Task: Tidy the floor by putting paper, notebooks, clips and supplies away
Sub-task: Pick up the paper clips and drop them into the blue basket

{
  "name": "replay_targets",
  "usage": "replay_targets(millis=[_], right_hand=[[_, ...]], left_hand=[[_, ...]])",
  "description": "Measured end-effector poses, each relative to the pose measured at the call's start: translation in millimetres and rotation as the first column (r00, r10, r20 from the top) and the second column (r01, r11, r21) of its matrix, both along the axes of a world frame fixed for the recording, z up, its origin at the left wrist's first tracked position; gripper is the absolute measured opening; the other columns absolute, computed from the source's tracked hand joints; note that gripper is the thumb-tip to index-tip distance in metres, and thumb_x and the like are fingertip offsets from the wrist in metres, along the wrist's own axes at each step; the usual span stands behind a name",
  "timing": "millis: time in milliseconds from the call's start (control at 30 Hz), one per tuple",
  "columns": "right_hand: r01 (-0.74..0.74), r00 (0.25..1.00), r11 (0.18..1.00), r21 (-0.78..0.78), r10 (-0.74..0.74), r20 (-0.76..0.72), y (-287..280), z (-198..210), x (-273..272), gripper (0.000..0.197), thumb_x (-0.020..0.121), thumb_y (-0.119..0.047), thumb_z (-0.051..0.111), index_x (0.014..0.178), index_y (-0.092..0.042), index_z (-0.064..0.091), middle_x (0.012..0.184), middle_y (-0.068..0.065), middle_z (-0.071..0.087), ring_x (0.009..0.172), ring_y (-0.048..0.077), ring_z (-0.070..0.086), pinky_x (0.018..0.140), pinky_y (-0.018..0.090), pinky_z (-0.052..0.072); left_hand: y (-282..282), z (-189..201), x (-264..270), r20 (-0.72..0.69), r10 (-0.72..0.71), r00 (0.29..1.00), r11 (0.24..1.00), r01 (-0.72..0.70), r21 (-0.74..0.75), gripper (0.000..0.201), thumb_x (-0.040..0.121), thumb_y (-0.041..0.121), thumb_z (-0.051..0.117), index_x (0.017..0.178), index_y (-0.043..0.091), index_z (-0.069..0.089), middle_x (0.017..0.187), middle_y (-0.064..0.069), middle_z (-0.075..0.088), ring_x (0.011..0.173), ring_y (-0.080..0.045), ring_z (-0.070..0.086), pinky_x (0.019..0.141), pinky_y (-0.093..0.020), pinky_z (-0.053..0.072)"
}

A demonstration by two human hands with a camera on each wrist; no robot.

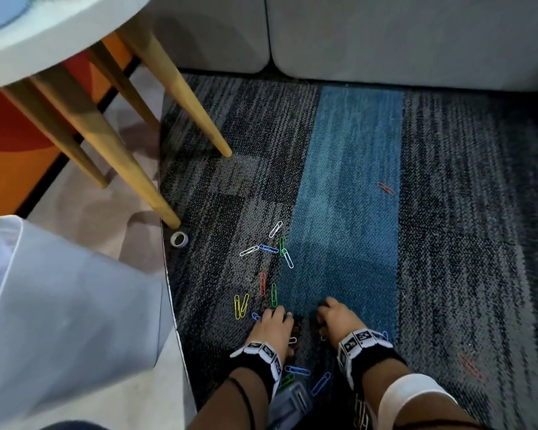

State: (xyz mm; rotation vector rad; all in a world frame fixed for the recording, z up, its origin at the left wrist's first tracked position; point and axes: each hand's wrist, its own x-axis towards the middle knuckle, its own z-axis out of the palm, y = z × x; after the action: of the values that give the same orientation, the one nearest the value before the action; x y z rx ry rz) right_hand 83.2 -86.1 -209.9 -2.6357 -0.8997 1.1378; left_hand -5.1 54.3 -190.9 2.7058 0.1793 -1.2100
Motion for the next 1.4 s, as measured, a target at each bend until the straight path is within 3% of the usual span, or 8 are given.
replay_targets(millis=[167, 400, 567, 800, 933, 1067, 1233, 1400], right_hand=[[0.135, 0.99, 0.991, -0.01, -0.135, -0.038, -6, 0, 4, 0.023, 0.089, -0.009, 0.049, 0.106, -0.006, 0.064, 0.12, 0.013, 0.053, 0.109, 0.028, 0.057, 0.092, 0.03, 0.045], [0.223, 0.974, 0.975, 0.015, -0.222, -0.054, -9, 2, 10, 0.021, 0.082, -0.004, 0.056, 0.099, -0.01, 0.068, 0.114, 0.011, 0.059, 0.106, 0.028, 0.058, 0.09, 0.028, 0.046], [0.243, 0.969, 0.97, 0.023, -0.242, -0.042, -13, 5, 11, 0.02, 0.081, -0.004, 0.058, 0.098, -0.01, 0.068, 0.113, 0.01, 0.061, 0.106, 0.026, 0.059, 0.087, 0.025, 0.044], [0.306, 0.951, 0.952, 0.023, -0.305, -0.05, -11, 17, 13, 0.02, 0.084, -0.009, 0.06, 0.103, -0.011, 0.068, 0.118, 0.01, 0.061, 0.111, 0.024, 0.057, 0.091, 0.024, 0.043], [0.334, 0.941, 0.942, 0.018, -0.333, -0.054, -7, 28, 17, 0.019, 0.085, -0.011, 0.06, 0.103, -0.012, 0.067, 0.115, 0.01, 0.064, 0.109, 0.023, 0.059, 0.088, 0.023, 0.044], [0.346, 0.937, 0.938, 0.035, -0.344, -0.054, 1, 37, 18, 0.012, 0.084, -0.009, 0.06, 0.091, -0.019, 0.064, 0.108, 0.012, 0.068, 0.103, 0.024, 0.062, 0.084, 0.023, 0.046], [0.353, 0.935, 0.933, 0.074, -0.354, 0.005, 9, 49, 18, 0.02, 0.083, -0.016, 0.062, 0.101, -0.01, 0.067, 0.107, 0.01, 0.069, 0.104, 0.025, 0.062, 0.083, 0.025, 0.046], [0.397, 0.915, 0.905, 0.15, -0.403, 0.005, 20, 72, 27, 0.013, 0.077, -0.016, 0.068, 0.09, -0.013, 0.069, 0.098, 0.009, 0.072, 0.094, 0.024, 0.065, 0.078, 0.023, 0.047]], left_hand=[[3, -2, -2, 0.027, -0.023, 0.999, 0.999, 0.024, -0.029, 0.053, 0.096, -0.001, 0.044, 0.145, 0.008, 0.027, 0.153, -0.012, 0.015, 0.139, -0.037, 0.018, 0.107, -0.044, 0.038], [0, -4, 0, 0.027, 0.001, 1.0, 0.997, 0.001, -0.075, 0.049, 0.087, -0.015, 0.039, 0.132, 0.004, 0.039, 0.144, -0.017, 0.028, 0.131, -0.037, 0.031, 0.105, -0.044, 0.039], [-3, -1, 2, 0.038, 0.092, 0.995, 0.992, -0.089, -0.088, 0.047, 0.085, -0.016, 0.037, 0.128, 0.003, 0.041, 0.136, -0.018, 0.035, 0.125, -0.035, 0.04, 0.103, -0.041, 0.039], [-2, 2, 7, -0.018, 0.14, 0.99, 0.985, -0.141, -0.099, 0.06, 0.083, -0.018, 0.043, 0.138, 0.004, 0.032, 0.145, -0.019, 0.029, 0.133, -0.035, 0.033, 0.109, -0.041, 0.035], [-5, 6, 10, -0.045, 0.129, 0.991, 0.986, -0.133, -0.098, 0.051, 0.086, -0.014, 0.043, 0.135, 0.002, 0.034, 0.139, -0.021, 0.038, 0.129, -0.035, 0.038, 0.106, -0.041, 0.037], [0, 11, 13, -0.046, 0.207, 0.977, 0.97, -0.211, -0.123, 0.041, 0.086, -0.01, 0.045, 0.124, 0.004, 0.042, 0.128, -0.019, 0.049, 0.118, -0.034, 0.049, 0.098, -0.04, 0.042], [14, 15, 24, 0.052, 0.396, 0.917, 0.904, -0.379, -0.199, 0.038, 0.086, -0.005, 0.045, 0.12, 0.012, 0.051, 0.121, -0.013, 0.058, 0.11, -0.028, 0.056, 0.094, -0.033, 0.044], [20, 33, 44, 0.259, 0.563, 0.785, 0.817, -0.481, -0.319, 0.024, 0.09, 0.008, 0.049, 0.107, 0.013, 0.065, 0.112, -0.01, 0.065, 0.105, -0.027, 0.061, 0.087, -0.027, 0.046]])
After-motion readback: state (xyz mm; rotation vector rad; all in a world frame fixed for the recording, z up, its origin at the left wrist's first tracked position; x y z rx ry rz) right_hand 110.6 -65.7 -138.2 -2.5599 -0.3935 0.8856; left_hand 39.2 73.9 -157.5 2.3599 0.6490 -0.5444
